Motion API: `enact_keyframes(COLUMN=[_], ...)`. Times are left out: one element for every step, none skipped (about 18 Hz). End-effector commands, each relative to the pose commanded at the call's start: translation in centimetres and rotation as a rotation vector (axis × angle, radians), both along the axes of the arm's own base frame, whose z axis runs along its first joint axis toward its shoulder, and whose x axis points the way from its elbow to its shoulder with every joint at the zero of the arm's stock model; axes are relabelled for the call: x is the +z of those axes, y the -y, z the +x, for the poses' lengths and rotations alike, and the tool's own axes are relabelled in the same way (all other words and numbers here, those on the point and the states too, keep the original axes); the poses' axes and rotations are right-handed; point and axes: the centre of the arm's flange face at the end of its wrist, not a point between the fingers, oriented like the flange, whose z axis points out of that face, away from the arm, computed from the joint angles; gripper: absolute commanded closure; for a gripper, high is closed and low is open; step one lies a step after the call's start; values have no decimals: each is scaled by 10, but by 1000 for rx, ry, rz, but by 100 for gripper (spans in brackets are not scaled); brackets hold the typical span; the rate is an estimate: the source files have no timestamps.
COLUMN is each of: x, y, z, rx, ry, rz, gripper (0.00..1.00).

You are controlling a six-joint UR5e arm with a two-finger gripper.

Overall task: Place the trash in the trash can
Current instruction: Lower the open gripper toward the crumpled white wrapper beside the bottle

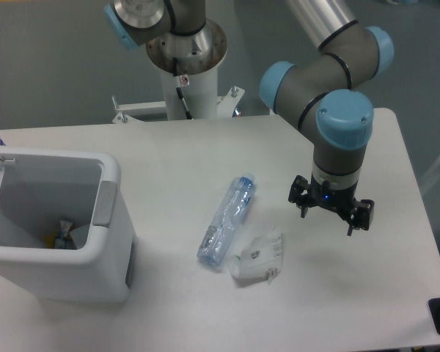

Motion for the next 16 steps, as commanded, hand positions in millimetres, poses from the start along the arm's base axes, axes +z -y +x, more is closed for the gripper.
enact_keyframes(x=[1, 2, 1, 1, 1, 2, 1, -3, -8, -12, -19, -29, -41, -45, -48, -51], y=[1, 0, 0, 0, 0, -1, -2, -9, -17, -17, -16, -13, -9, -7, -7, -8], z=[0, 1, 0, 0, 1, 1, 4, 11, 20, 21, 25, 30, 36, 39, 41, 45], rx=[-4, -4, 0, 0, -1, -2, -6, -21, -33, -32, -34, -40, -40, -32, -31, -36], ry=[-1, -3, -3, -3, -2, -1, 4, 4, 4, -1, -2, 7, 14, -5, -19, -19], rz=[-5, -4, -5, -5, -3, 2, 6, 6, 6, 10, 12, 5, 2, 14, 24, 25], gripper=[0, 0, 0, 0, 0, 0, 0, 0, 0, 0, 0, 0, 0, 0, 0, 0])
